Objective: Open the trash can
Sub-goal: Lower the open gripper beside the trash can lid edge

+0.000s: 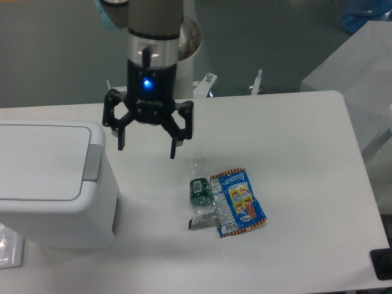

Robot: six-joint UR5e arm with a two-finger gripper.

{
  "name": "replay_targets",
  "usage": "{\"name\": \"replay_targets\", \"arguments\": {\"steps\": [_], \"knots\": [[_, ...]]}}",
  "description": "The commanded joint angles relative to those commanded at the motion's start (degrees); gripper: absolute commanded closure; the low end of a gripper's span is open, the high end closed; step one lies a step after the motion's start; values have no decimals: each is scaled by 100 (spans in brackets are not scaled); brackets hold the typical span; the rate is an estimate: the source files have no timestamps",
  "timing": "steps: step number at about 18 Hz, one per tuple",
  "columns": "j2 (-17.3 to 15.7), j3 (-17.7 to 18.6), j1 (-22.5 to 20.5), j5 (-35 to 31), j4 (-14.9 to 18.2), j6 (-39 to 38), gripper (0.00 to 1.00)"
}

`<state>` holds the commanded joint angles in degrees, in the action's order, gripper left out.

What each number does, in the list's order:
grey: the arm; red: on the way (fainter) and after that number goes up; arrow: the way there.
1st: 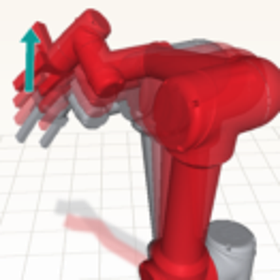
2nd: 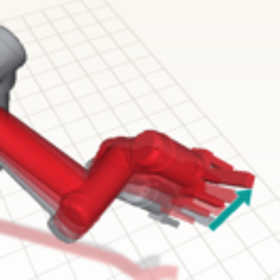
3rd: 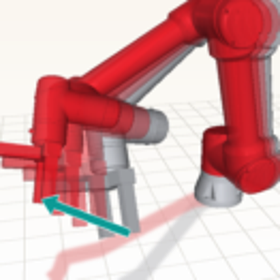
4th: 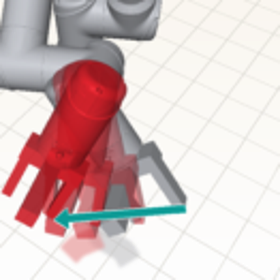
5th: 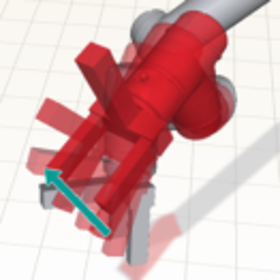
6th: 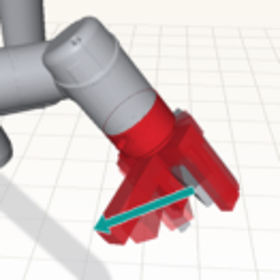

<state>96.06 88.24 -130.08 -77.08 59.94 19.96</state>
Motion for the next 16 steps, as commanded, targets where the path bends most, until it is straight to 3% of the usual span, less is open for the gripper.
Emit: {"name": "replay_targets", "arguments": {"steps": [4, 7, 16], "knots": [[18, 0, 27, 44, -44, -360, 0], [96, 44, 132, 44, -324, -905, 0], [114, 114, 202, 35, -360, -977, 0]]}}
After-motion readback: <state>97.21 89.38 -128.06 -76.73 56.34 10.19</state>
